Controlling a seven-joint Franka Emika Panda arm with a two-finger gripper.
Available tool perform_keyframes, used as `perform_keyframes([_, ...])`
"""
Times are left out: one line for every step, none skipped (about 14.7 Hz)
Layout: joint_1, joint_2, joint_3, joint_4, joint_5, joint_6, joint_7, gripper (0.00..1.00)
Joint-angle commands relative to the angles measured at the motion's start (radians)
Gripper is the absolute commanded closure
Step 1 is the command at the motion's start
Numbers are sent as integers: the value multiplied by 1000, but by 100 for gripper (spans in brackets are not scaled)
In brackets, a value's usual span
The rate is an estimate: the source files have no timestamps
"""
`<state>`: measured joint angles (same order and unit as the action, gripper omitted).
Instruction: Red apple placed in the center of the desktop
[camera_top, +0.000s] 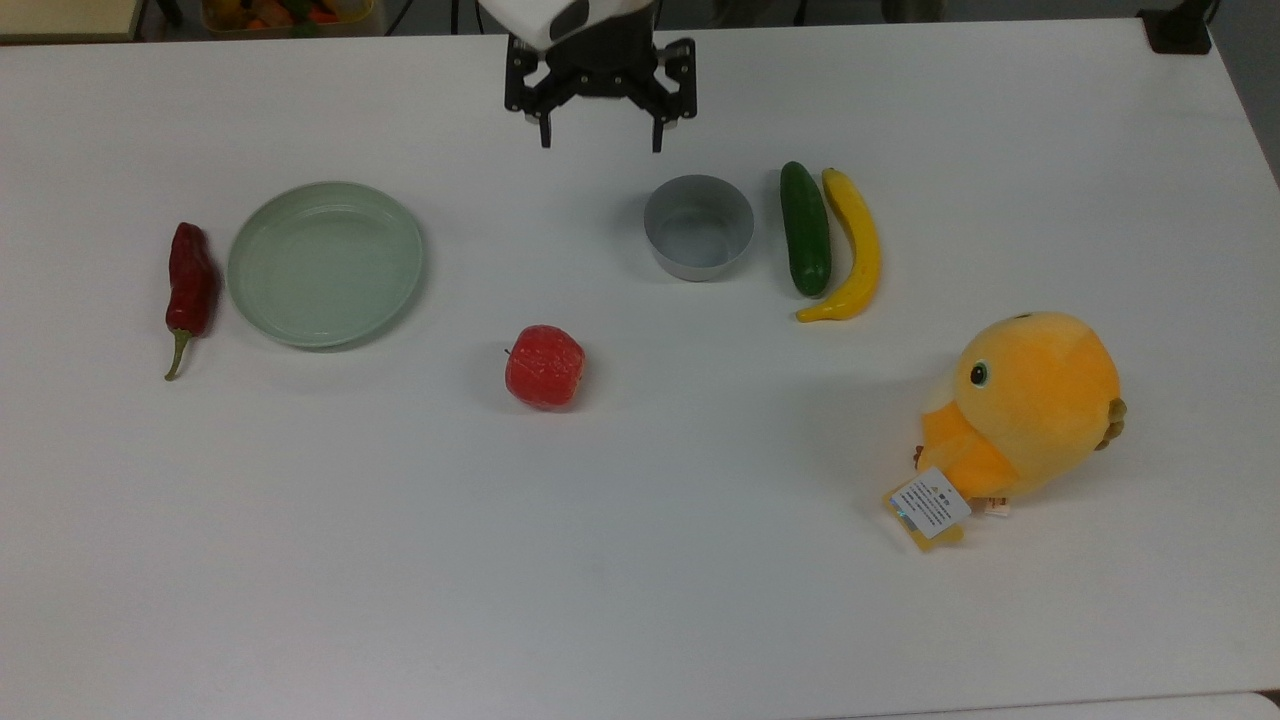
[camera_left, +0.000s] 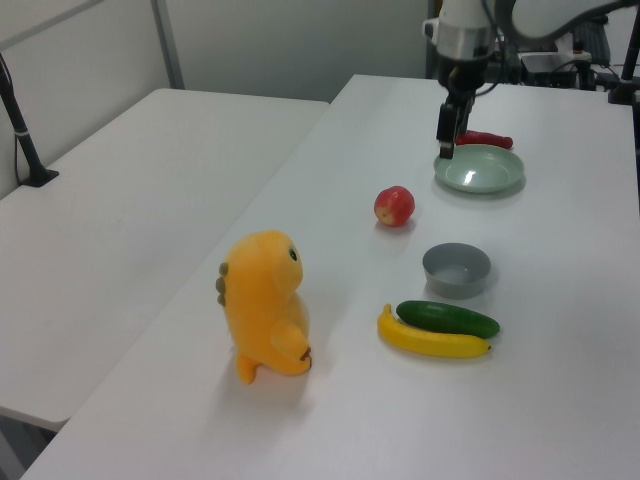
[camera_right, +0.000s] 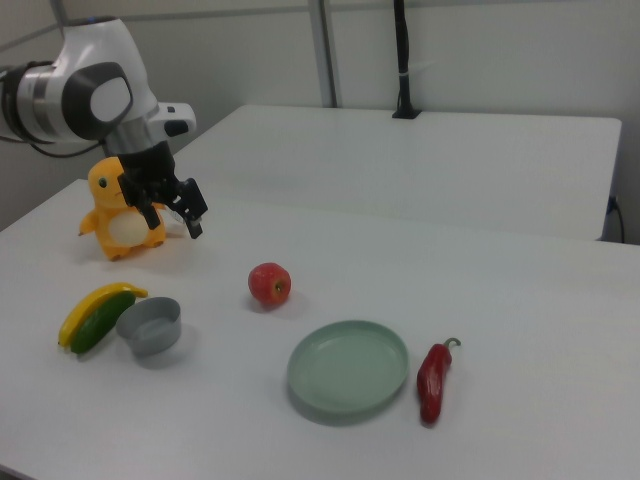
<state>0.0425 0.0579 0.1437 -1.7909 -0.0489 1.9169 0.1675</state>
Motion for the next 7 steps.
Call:
perform_keyframes([13,-27,-18,-15,49,-12,15,0])
perform_keyframes([16,-27,-18,-15,47,-9,15,0])
perform_keyframes([16,-33,-18,-15,47,-7,15,0])
perform_keyframes([17,-35,-18,-15,47,-7,15,0])
perform_keyframes([17,-35,-18,-15,49,-7,15,0])
perform_keyframes([16,-33,-16,-15,49,-7,15,0])
perform_keyframes([17,-33,-15,-15,49,-7,15,0])
